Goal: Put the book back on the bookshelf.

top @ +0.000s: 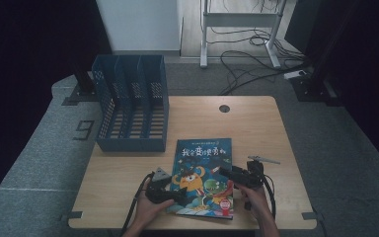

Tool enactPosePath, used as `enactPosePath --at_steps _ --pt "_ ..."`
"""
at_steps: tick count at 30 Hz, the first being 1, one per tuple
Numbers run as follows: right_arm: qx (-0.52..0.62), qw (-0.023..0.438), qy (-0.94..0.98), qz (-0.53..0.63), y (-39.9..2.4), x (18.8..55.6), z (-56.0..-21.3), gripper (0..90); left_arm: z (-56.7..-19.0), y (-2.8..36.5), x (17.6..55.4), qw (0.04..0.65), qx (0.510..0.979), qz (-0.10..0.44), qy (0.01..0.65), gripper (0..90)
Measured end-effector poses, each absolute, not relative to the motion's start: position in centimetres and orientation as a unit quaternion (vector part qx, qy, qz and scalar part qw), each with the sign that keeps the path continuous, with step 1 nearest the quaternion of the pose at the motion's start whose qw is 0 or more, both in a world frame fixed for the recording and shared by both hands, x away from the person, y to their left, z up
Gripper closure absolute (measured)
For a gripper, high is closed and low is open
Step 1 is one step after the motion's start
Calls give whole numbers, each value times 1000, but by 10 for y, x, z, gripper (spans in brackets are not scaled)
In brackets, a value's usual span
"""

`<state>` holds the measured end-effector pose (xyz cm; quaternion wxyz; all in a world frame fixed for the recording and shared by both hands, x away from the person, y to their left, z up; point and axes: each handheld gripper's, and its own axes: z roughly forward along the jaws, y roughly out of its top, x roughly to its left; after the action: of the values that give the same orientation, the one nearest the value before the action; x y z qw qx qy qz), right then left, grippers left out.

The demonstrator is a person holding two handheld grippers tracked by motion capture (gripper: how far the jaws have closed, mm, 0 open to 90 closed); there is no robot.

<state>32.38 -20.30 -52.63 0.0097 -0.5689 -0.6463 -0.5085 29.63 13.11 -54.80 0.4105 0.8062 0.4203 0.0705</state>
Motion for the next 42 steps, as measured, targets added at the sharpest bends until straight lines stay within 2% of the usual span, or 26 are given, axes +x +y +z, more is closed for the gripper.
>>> enactPosePath --at_steps 9,15,23,42 --pt "-561 13 -652 -510 -205 324 -526 257 -548 132 297 412 806 67 421 183" --pt "-541 -13 -671 -506 -203 323 -524 266 -548 133 297 415 803 64 423 181" --pt "-517 -20 -676 -525 -203 322 -519 266 -549 136 298 423 797 53 427 175" --pt "-561 -46 -687 -460 -193 343 -548 273 -548 129 295 402 812 78 416 164"
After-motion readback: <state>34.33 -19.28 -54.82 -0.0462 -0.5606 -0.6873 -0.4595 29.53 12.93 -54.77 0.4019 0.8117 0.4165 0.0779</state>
